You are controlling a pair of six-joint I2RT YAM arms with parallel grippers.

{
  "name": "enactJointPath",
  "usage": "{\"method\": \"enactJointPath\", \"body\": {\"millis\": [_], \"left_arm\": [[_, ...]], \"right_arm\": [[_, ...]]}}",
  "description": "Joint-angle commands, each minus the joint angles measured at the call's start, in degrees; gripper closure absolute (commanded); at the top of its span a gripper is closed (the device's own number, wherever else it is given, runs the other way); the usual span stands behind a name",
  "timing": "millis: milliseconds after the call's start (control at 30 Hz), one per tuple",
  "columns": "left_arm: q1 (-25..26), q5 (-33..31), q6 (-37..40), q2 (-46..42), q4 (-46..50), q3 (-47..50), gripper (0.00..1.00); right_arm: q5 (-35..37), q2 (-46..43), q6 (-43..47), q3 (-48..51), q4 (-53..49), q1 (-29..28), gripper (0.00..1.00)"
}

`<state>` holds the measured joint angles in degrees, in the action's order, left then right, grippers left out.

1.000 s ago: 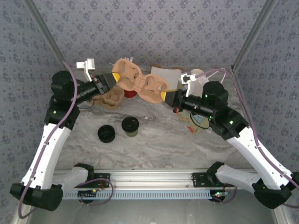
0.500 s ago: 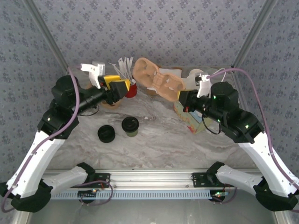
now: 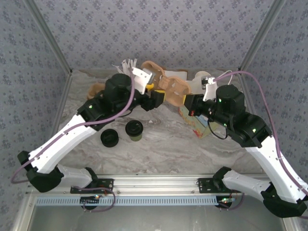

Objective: Pack the takeout coffee

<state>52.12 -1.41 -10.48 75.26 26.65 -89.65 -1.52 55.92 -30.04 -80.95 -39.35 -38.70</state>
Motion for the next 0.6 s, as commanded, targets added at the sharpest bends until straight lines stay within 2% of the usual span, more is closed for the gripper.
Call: {"method": "enactJointPath", "body": {"millis": [0, 433, 567], "left_arm": [[1.55, -4.3, 3.91, 1.35, -0.02, -3.01, 0.37], [2.63, -7.38, 3.94, 8.08, -2.03, -6.66, 0.4], [2.64, -7.54, 3.76, 9.38, -1.52, -7.73, 0.48]], "right_arm": [[-0.91, -0.23, -1.44, -1.55, -0.66, -0.15, 1.0], [-3.44, -0.33, -1.95, -1.09, -1.72, -0.31, 1.0], [-3.42, -0.68, -1.53, -0.96, -2.14, -0.24, 1.0]]}}
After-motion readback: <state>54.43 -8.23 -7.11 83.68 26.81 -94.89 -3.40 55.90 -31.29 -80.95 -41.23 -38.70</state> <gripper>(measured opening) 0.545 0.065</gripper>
